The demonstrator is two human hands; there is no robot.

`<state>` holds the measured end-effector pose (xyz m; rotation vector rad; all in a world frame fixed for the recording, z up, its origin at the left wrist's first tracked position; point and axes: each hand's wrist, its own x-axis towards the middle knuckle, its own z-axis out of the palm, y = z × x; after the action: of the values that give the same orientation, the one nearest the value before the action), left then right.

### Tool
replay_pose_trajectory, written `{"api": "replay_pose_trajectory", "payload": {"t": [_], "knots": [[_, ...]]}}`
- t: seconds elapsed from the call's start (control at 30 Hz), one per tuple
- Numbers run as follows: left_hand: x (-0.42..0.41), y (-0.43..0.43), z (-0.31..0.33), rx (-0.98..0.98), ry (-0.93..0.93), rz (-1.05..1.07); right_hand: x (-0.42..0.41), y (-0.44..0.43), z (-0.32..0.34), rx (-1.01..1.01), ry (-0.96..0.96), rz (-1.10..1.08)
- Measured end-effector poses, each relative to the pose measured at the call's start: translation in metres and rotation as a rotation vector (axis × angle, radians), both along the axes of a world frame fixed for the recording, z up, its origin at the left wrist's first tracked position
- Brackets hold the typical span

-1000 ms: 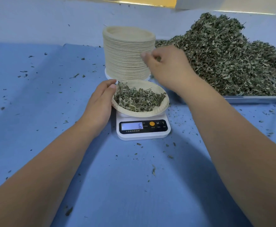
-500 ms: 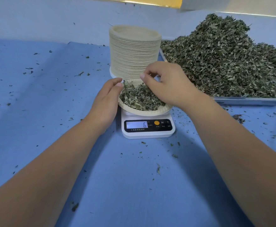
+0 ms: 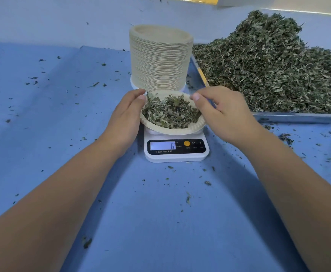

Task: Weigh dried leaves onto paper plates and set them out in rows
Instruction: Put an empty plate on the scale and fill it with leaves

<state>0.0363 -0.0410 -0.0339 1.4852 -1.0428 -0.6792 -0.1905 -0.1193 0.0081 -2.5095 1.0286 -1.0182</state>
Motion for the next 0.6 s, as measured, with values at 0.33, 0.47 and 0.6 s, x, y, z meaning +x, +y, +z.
{"api": "replay_pose_trajectory", "payload": {"t": [0.33,0.47,0.6], "knots": [[-0.0003,0.0015,0.0000,0.002,-0.031,0.018,-0.0076,0.0044,-0.0088,-0.020,0.111,-0.077],[-0.0003,0.0014,0.0002,0.011,-0.018,0.017,-0.0094,0.0023,-0.0082,-0.015,0.152,-0.109],[0.0002,0.0017,0.0007,0.012,-0.003,0.019,-0.0103,0.0006,-0.0102,0.024,0.190,-0.128]]}}
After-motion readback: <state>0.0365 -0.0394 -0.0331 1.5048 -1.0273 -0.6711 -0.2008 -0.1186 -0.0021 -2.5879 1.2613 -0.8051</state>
